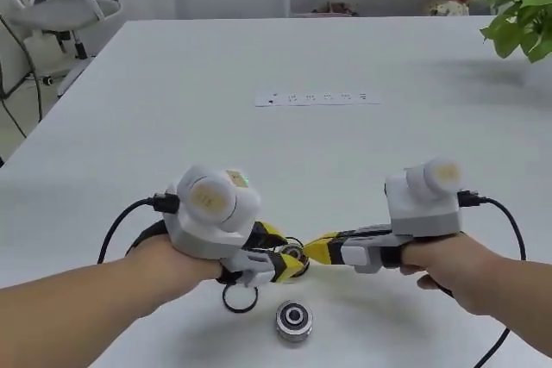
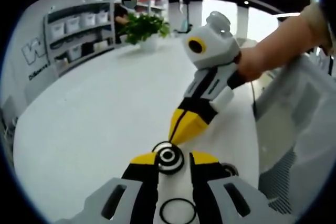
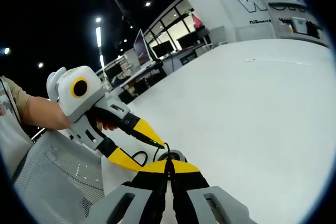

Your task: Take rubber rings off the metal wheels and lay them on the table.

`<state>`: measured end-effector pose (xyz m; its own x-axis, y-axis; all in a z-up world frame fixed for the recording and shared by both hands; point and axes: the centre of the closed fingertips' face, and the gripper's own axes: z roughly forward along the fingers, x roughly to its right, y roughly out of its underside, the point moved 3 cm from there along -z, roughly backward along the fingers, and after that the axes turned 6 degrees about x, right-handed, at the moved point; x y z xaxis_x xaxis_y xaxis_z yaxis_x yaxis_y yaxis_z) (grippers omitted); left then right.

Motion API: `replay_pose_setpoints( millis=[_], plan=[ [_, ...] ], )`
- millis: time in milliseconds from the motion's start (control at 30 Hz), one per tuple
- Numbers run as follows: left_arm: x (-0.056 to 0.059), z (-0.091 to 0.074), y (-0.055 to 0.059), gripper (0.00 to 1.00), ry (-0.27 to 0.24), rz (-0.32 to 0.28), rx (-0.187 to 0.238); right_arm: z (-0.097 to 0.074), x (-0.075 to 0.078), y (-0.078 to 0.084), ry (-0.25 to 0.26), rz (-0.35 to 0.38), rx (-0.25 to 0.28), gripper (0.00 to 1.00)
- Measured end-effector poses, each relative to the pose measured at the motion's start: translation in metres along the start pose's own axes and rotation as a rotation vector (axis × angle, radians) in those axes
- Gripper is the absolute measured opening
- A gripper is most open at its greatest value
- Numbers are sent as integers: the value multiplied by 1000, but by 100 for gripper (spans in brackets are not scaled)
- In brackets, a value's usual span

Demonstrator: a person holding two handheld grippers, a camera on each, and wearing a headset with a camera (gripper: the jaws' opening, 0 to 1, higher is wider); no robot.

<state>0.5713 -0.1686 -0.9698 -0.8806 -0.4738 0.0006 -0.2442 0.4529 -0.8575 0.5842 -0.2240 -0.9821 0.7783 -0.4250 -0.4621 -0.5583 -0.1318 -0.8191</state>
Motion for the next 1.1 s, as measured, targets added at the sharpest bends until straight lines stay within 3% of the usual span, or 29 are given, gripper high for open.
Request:
replay_pose_setpoints(
  millis=[633,1100],
  plan=[
    [0,-44,-16,40,-9,-37,98,-2,-11,-13,-27,10,34,0],
    [3,-81,-17,53,-29,-47,142,1,-27,-24,-58,24,58,0]
  ],
)
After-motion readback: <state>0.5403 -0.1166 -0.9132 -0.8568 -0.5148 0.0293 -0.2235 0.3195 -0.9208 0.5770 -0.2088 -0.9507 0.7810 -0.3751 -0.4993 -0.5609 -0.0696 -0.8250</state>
